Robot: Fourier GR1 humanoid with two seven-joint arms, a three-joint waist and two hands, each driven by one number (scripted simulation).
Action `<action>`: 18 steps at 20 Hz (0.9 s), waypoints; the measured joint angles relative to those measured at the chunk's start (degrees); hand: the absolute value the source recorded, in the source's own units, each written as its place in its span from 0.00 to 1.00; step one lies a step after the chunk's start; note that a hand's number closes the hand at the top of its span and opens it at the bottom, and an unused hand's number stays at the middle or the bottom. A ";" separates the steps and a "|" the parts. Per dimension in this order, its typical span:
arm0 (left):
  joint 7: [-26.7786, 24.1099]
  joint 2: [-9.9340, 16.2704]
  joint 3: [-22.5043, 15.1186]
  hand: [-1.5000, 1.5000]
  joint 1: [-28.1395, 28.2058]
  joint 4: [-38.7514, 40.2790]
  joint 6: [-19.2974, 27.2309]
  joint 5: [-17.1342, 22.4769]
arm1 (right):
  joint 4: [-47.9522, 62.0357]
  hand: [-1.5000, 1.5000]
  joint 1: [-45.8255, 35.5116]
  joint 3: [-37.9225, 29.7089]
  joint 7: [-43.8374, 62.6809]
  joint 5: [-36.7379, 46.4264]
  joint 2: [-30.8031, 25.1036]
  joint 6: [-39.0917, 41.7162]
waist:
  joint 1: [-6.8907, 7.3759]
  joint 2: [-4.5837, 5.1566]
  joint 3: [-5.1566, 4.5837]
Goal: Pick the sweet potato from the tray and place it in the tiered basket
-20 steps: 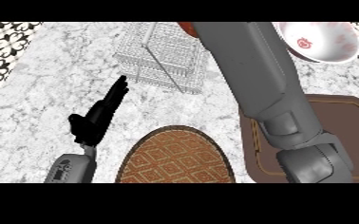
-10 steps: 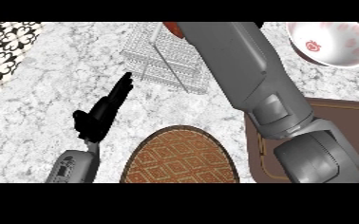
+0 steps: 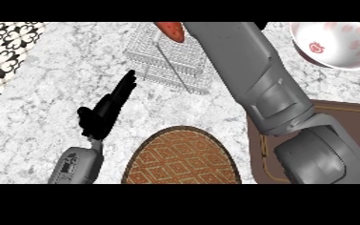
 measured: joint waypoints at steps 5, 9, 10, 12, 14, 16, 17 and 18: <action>-0.40 -0.25 -0.22 0.50 0.50 0.21 0.01 -0.26 | 2.38 0.00 -0.73 -2.12 -1.64 -6.66 -0.04 -3.79 | 0.17 -0.06 0.00; -1.62 0.49 0.78 0.50 1.28 0.91 -0.31 0.07 | 2.62 0.00 -1.73 -2.09 -3.47 -7.80 0.01 -9.92 | -0.93 -0.21 0.01; -1.63 0.53 0.76 0.50 1.78 0.65 -0.13 -0.08 | 2.61 0.00 -1.97 -1.83 -3.58 -7.18 -0.19 -11.90 | -1.29 -0.29 0.01; -1.72 0.51 1.02 0.50 2.33 0.39 -0.05 0.15 | 2.92 0.00 -2.09 -0.76 -3.44 -5.34 -0.60 -16.32 | -2.09 -0.47 0.01; -2.14 0.74 1.52 0.50 2.95 0.50 0.08 0.30 | 3.08 0.00 -1.92 0.31 -3.27 -3.41 -1.51 -21.29 | -2.84 -0.63 0.01; -1.81 0.58 1.57 0.50 3.27 0.14 0.73 0.05 | 2.62 0.00 -1.36 1.00 -3.39 -2.01 -3.04 -25.09 | -3.69 -0.89 0.05; -1.75 0.30 1.56 0.50 3.30 0.25 1.11 -0.08 | 2.26 0.00 -1.10 1.30 -3.41 -1.42 -4.04 -26.31 | -4.08 -0.97 0.07; -1.83 0.36 1.69 0.50 3.81 0.11 1.16 -0.03 | 1.61 0.00 -0.26 1.38 -3.73 -1.12 -5.24 -27.31 | -4.52 -1.13 0.08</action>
